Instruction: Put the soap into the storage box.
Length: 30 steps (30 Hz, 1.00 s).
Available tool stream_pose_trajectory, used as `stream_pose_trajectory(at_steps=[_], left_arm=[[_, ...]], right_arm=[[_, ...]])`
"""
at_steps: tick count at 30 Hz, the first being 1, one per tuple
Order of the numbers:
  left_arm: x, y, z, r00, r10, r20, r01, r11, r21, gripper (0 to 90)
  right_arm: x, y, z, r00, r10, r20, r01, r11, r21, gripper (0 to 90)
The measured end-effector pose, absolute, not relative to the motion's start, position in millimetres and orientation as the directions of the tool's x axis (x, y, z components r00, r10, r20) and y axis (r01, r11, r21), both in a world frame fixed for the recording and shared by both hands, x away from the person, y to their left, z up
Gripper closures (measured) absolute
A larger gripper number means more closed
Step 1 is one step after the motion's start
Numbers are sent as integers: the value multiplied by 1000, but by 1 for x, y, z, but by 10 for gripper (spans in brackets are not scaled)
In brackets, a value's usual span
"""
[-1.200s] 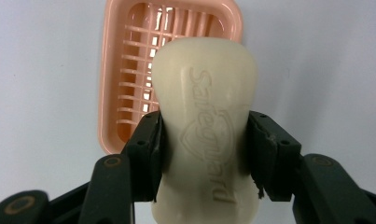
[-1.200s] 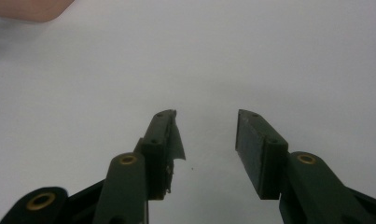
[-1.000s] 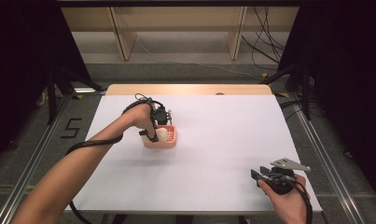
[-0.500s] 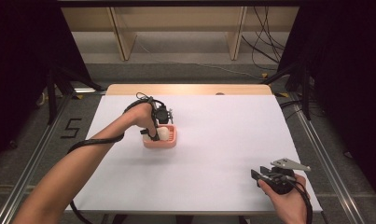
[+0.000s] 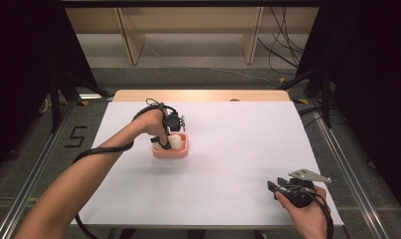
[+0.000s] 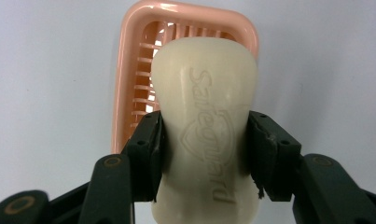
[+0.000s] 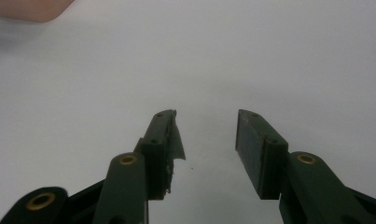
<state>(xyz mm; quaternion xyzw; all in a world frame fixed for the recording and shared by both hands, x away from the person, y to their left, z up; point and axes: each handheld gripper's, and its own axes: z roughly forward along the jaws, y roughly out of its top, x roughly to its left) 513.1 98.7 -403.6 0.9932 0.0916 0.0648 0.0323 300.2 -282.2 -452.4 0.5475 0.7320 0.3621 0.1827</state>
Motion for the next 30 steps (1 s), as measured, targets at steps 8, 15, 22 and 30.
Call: stream_pose_trajectory(at_steps=[8,15,22,30], left_arm=[[516,97,-406,975,184,127,175,-981,78,489],[519,95,-408,975,184,127,175,-982,75,489],[520,94,-411,973,190,131,181,-981,76,489],[523,93,-415,972,193,136,184,-980,75,488]], right_arm=[[299,-280,-452,-309,937,164,690,102,717,577],[299,-280,-452,-310,936,163,688,103,718,576],[299,-280,-452,-311,937,163,689,104,718,576],[299,-280,-453,-313,936,161,684,105,722,577]])
